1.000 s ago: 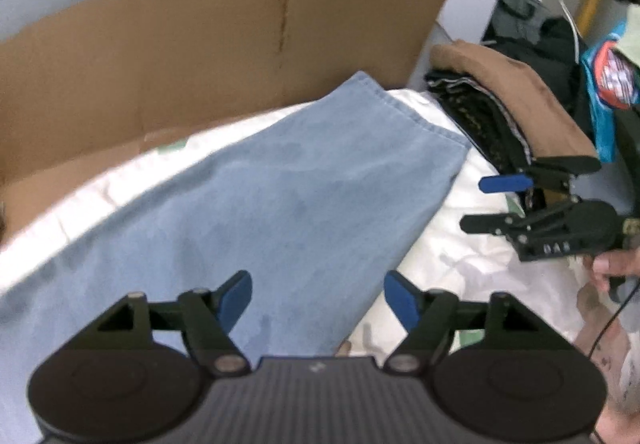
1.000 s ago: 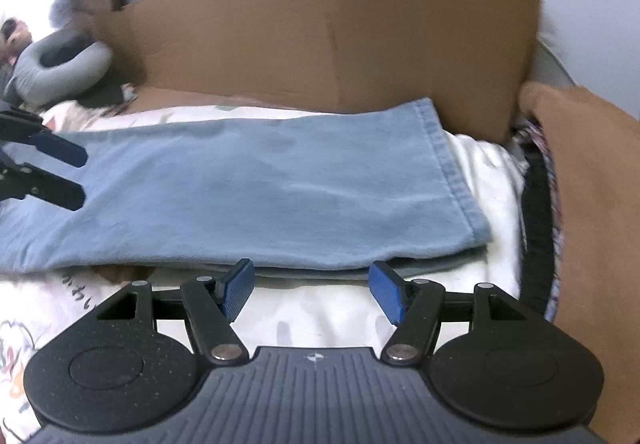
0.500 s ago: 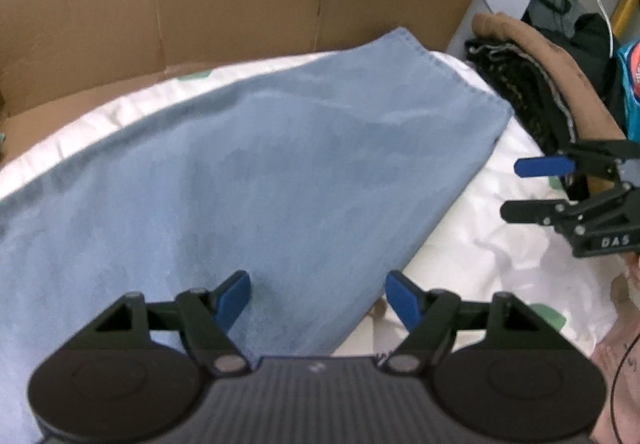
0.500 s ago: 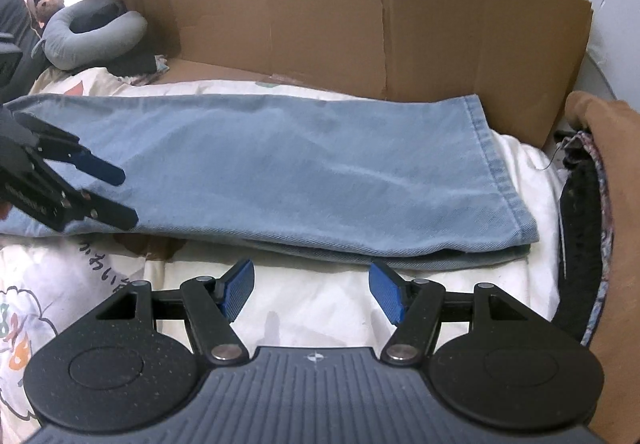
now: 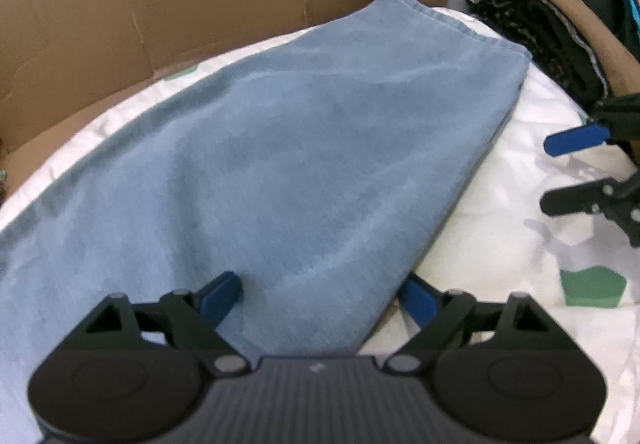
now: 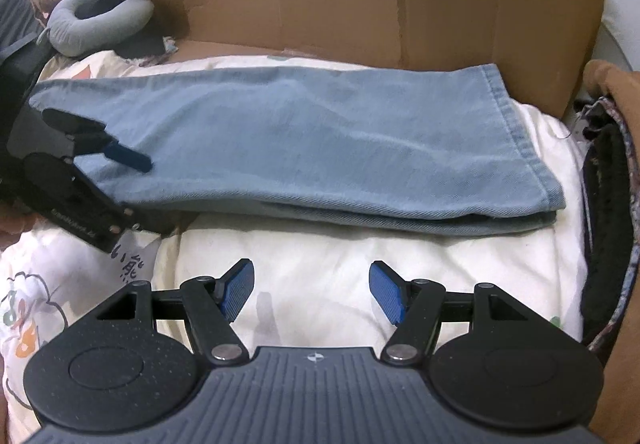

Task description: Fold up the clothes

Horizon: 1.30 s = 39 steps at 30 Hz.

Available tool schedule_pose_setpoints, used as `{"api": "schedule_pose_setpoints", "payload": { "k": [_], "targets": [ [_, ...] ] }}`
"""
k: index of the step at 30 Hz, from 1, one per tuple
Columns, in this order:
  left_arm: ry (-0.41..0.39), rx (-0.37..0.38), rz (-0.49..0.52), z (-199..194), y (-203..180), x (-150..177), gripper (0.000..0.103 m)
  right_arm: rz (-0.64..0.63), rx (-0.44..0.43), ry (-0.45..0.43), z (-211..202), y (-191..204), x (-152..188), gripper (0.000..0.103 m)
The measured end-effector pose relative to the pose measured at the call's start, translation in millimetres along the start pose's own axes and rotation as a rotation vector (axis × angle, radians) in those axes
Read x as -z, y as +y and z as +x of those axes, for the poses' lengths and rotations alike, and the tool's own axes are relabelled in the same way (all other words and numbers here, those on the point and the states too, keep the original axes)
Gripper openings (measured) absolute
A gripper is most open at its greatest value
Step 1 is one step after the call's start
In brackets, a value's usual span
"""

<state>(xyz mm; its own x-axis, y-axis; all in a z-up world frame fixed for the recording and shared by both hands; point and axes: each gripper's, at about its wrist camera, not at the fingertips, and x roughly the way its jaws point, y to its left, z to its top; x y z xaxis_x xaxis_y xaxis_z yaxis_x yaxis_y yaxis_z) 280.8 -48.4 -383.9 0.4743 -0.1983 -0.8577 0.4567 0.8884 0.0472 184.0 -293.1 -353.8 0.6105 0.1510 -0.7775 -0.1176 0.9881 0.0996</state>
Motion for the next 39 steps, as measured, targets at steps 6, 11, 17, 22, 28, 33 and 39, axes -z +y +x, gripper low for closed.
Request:
{"api": "schedule_pose_setpoints", "payload": {
  "k": [6, 11, 17, 22, 28, 33, 39],
  "targets": [
    [-0.036, -0.015, 0.000, -18, 4, -1, 0.080, 0.006, -0.031, 0.013, 5, 5, 0, 0.070],
    [-0.130, 0.020, -0.063, -46, 18, 1, 0.062, 0.019, -0.062, 0.006, 11, 11, -8, 0.070],
    [-0.135, 0.094, -0.081, -47, 22, -4, 0.008, 0.035, -0.112, -0.006, 29, 20, -33, 0.070],
    [-0.166, 0.098, -0.086, -51, 22, -8, 0.001, 0.051, -0.123, -0.015, 43, 20, -54, 0.069],
    [-0.185, 0.108, -0.086, -54, 23, -14, 0.000, 0.082, -0.113, 0.050, 67, 19, -55, 0.065],
    [-0.169, 0.137, -0.080, -52, 18, -10, 0.011, 0.036, -0.099, 0.046, 66, 25, -46, 0.063],
    [-0.154, 0.084, -0.146, -64, 25, 11, 0.052, -0.048, -0.085, 0.041, 62, 36, -35, 0.063]
  ]
}}
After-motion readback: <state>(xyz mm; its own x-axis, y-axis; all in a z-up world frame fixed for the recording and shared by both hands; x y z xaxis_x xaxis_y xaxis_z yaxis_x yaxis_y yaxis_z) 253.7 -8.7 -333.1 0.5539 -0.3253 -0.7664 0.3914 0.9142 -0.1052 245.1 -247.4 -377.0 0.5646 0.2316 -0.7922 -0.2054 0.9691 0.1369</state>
